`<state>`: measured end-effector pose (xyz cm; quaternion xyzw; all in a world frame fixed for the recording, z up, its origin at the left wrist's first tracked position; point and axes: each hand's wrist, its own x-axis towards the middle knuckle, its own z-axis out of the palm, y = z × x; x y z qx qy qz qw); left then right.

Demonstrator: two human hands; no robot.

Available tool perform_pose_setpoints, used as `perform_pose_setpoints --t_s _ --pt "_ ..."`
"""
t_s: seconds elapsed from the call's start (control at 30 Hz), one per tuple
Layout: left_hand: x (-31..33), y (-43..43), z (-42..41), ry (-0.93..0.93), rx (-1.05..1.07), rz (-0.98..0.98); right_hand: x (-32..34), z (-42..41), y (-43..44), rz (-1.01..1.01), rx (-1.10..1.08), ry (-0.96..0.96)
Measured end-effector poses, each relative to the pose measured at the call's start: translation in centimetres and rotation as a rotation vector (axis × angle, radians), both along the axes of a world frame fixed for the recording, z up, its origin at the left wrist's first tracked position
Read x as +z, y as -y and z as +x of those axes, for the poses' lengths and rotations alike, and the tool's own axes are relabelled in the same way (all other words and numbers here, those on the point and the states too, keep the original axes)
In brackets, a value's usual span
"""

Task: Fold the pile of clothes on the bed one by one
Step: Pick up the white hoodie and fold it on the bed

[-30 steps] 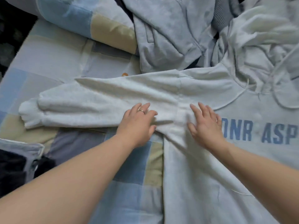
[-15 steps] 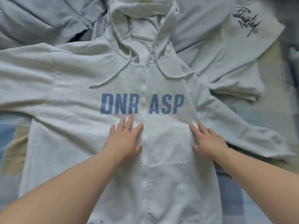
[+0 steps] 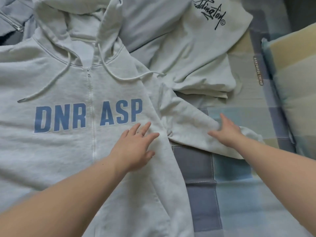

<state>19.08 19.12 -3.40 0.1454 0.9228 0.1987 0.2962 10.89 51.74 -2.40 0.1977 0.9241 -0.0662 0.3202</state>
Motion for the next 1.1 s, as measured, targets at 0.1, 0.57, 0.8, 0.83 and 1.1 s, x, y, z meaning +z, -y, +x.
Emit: perform_pose_setpoints --t_s 0.1,0.57,0.8,0.83,1.1 --pt "-0.9 -5.1 -1.4 -0.094 0.021 -0.028 -1.3 -0.3 -3.3 -0.004 0.06 0.038" --pt "-1.7 -24.3 -3.6 -0.024 0.136 -0.249 3.2 -5.4 -19.5 -0.119 0.368 0.032" --pt "-1.0 -32.4 -7.0 -0.186 0.313 -0.189 8.2 -10.1 -25.8 -0.024 0.244 -0.403" --pt "-1.0 -33.0 -7.8 -0.207 0.333 -0.188 8.3 -10.3 -25.8 -0.042 0.231 -0.394" --pt "-1.9 -30.9 -11.2 -0.315 0.515 0.099 7.2 -10.6 -26.1 -0.566 -0.234 -0.386"
